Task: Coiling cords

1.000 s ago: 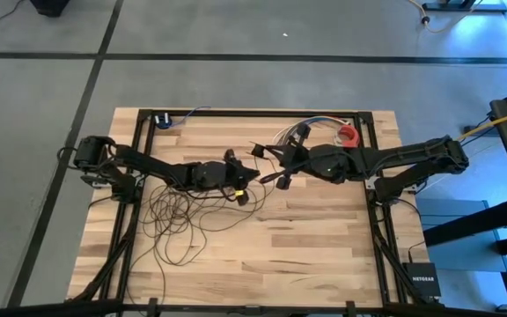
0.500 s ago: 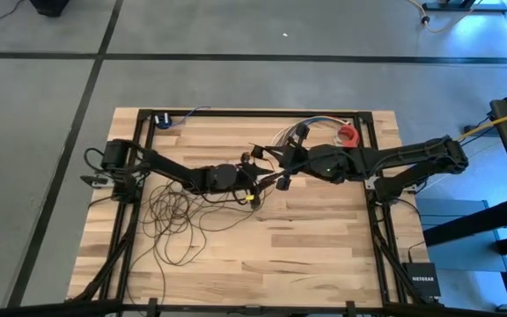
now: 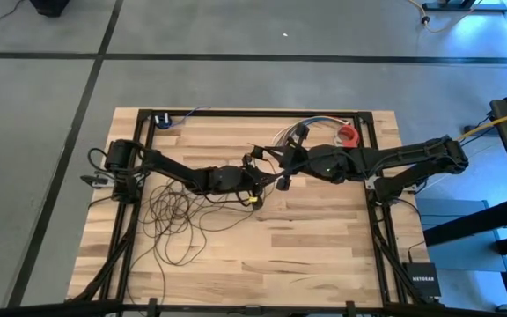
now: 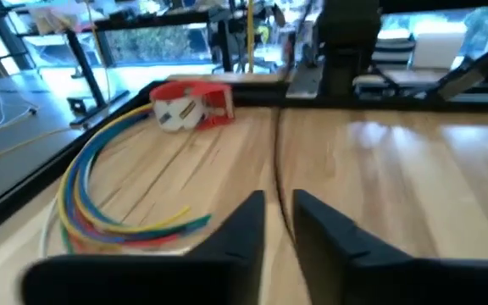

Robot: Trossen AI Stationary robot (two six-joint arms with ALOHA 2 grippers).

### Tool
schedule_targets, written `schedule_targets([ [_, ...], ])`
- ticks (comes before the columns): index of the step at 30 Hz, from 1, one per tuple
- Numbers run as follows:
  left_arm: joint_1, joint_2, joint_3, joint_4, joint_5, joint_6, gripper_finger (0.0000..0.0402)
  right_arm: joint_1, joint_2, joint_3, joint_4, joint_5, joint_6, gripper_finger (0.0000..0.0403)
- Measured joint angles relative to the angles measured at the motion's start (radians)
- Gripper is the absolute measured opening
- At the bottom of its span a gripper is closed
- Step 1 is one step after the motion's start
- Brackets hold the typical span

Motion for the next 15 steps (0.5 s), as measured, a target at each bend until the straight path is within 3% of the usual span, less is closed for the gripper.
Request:
schedule_targets([
  [3,0.011,-0.003,0.000,-0.067,-0.037,-0.009,0.0007,0.001,0.000,0.000,-0.012,0.000,0.002,0.0003],
  [9,0.012,-0.039,0.000,-0.259,-0.202,-0.026,0.0006,0.018,0.001,-0.001,-0.111,0.001,0.003,0.0003],
  [15,0.012,-0.122,-0.001,-0.394,-0.277,-0.058,0.0009,0.073,0.001,-0.001,-0.245,0.009,0.013,0.0003],
])
